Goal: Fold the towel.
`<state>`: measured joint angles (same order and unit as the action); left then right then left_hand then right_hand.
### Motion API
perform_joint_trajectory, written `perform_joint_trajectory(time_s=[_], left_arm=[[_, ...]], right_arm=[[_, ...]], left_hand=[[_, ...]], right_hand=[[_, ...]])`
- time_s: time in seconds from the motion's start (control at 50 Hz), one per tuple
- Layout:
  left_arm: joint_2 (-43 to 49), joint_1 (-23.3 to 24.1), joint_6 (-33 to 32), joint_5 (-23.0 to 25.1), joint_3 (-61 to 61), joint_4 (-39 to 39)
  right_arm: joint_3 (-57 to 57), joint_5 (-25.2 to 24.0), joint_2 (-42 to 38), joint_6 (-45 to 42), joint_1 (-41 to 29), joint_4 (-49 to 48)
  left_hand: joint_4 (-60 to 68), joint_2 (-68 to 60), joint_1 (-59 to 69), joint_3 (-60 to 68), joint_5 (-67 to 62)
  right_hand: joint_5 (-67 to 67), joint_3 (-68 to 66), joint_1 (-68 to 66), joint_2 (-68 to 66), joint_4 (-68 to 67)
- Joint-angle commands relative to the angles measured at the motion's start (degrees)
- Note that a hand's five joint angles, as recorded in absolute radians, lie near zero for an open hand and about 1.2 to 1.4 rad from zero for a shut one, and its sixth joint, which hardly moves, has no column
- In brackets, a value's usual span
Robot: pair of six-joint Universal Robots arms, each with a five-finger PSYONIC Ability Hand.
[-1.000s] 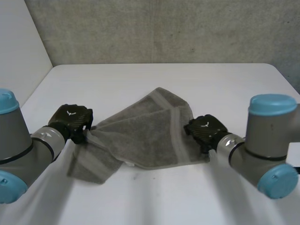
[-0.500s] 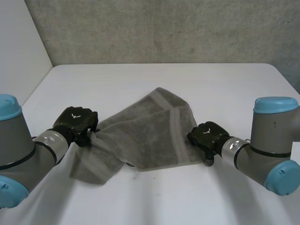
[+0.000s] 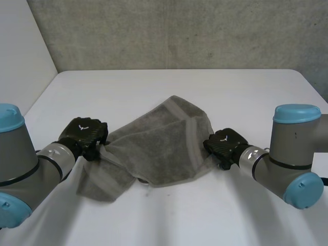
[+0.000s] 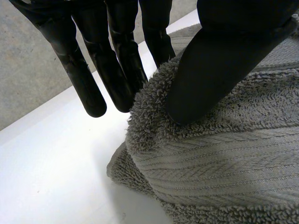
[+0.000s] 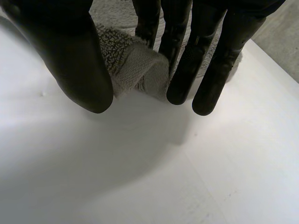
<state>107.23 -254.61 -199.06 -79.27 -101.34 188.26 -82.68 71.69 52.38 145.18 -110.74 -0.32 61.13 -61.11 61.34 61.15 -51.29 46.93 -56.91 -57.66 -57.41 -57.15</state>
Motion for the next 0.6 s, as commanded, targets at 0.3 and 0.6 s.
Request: perform_joint_trajectory(time_s=[0.3, 0.6], left_arm=[[0.00, 0.08, -0.02, 0.35, 0.00, 0.00], [-8.26, 1.58, 3.94, 0.52, 0.27, -0.26]], right_arm=[[2.97, 0.03, -0.45, 1.42, -0.09, 0.40], [3.49, 1.00, 16.61, 10.04, 5.27, 2.60]], left_hand=[[8.63, -8.65, 8.42, 8.62, -8.47], [8.97, -8.99, 8.76, 8.95, -8.81]], right_hand=[[23.07, -23.09, -22.34, -22.59, -22.85], [23.07, -23.09, -22.34, -22.59, -22.85]])
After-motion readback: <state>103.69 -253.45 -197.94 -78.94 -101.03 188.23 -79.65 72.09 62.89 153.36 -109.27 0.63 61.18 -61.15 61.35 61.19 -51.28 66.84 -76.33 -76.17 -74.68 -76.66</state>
